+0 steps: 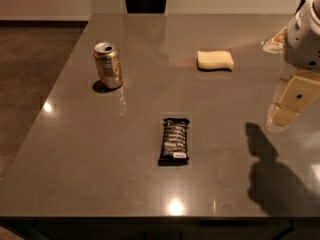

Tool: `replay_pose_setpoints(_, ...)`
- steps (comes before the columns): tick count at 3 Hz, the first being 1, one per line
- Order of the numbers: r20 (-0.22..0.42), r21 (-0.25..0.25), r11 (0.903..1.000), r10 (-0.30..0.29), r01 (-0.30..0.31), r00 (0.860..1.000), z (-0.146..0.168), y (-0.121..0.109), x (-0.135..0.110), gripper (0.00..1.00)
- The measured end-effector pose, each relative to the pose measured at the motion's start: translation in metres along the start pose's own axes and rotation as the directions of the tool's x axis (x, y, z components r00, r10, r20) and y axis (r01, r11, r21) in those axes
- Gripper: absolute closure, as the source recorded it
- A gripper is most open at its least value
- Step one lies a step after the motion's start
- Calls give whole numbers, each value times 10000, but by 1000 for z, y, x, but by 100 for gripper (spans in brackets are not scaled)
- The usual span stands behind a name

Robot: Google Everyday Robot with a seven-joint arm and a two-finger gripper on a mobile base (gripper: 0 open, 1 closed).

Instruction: Pick sponge

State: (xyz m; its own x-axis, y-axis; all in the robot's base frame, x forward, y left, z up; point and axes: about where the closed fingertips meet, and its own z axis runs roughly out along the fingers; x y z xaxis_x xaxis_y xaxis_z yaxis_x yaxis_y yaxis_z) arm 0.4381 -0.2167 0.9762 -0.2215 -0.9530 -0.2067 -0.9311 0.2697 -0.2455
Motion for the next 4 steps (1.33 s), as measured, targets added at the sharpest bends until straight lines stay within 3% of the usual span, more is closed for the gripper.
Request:
replay_pose_setpoints(2,220,-147,9998,-145,148,9997,4,-11,-5,0)
replay_pose_setpoints(3,523,-545,9981,-254,283,9983,24,-34,-18,0)
replay_pose_setpoints(4,817,-774,9962,-336,400,9961,57,-73,-36,0)
